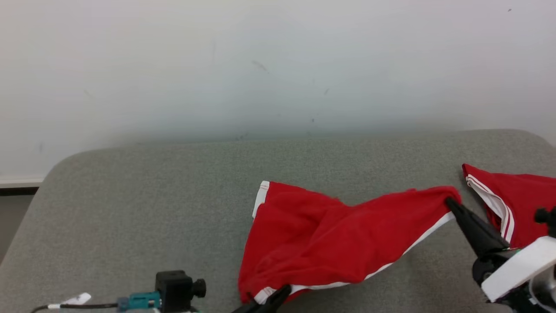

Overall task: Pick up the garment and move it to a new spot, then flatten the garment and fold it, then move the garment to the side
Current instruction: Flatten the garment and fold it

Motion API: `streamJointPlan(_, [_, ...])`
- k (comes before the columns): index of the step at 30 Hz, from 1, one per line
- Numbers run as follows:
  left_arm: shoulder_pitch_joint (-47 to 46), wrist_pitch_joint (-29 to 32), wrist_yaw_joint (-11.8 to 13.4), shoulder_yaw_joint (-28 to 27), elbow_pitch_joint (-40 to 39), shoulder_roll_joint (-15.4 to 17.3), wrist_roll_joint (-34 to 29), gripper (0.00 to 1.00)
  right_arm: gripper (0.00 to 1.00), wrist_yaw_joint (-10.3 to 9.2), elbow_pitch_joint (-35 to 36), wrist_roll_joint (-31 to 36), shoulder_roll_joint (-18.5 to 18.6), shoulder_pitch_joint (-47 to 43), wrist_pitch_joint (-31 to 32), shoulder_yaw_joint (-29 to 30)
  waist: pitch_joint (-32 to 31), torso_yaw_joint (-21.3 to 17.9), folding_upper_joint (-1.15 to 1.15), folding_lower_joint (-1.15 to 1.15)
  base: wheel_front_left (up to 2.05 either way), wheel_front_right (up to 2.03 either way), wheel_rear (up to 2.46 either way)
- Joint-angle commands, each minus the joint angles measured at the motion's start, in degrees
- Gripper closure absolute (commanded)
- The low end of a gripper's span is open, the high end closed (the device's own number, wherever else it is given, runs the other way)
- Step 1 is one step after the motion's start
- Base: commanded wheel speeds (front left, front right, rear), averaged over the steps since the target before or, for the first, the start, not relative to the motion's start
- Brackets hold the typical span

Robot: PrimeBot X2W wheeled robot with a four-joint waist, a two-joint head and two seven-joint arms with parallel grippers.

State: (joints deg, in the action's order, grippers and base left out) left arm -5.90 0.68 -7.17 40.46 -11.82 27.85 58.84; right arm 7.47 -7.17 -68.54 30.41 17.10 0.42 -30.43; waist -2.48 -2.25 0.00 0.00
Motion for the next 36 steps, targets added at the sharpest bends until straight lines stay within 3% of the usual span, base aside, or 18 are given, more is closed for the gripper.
streamJointPlan(1, [-1.02, 1.45, 0.33, -0.44, -3.87, 1.06, 1.53, 1.0, 1.0, 0.01, 3.49, -1.72, 1.83, -1.88, -0.56, 2.43, -0.77, -0.64, 0.0, 0.0, 0.0, 0.0, 0.0])
streamJointPlan(11, [-4.46, 9.41, 3.62, -3.46, -23.43, 5.92, 7.0, 1.0, 1.0, 0.01, 24.19, -7.22, 7.23, -10.63, -1.96, 16.98, -2.19, -2.35, 0.0, 0.0, 0.0, 0.0, 0.0])
streamJointPlan(16, [-7.33, 13.37, 5.64, -5.04, -31.84, 7.09, 11.29, 1.0, 1.0, 0.01, 35.53, -9.75, 6.83, -16.24, -2.03, 26.56, -2.03, -3.2, 0.0, 0.0, 0.0, 0.0, 0.0])
streamJointPlan(20, [-10.96, 15.9, 7.41, -7.27, -32.66, 8.24, 12.58, 1.0, 1.0, 0.01, 40.22, -11.83, 5.12, -18.63, -0.77, 33.08, -0.71, -3.72, 0.0, 0.0, 0.0, 0.0, 0.0])
streamJointPlan(27, [-21.95, 19.76, 8.55, -9.7, -23.37, 6.56, 13.22, 1.0, 1.0, 0.01, 32.69, -10.53, 0.36, -9.4, 5.57, 37.26, 7.09, -3.68, 0.0, 0.0, 0.0, 0.0, 0.0])
streamJointPlan(29, [-26.92, 20.59, 8.05, -9.91, -18.42, 5.14, 12.05, 1.0, 1.0, 0.01, 27.69, -9.79, -3.01, -2.58, 8.24, 35.52, 10.46, -3.65, 0.0, 0.0, 0.0, 0.0, 0.0])
streamJointPlan(31, [-32.36, 21.28, 7.71, -10.12, -12.72, 3.91, 10.48, 1.0, 1.0, 0.01, 21.89, -4.83, -6.51, 6.22, 10.79, 34.13, 13.85, -3.82, 0.0, 0.0, 0.0, 0.0, 0.0])
streamJointPlan(36, [-47.19, 20.36, 6.2, -10.1, 3.62, -0.71, 4.65, 1.0, 1.0, 0.01, 3.08, 9.72, -19.81, 30.56, 17.85, 33.66, 21.03, -4.16, 0.0, 0.0, 0.0, 0.0, 0.0])
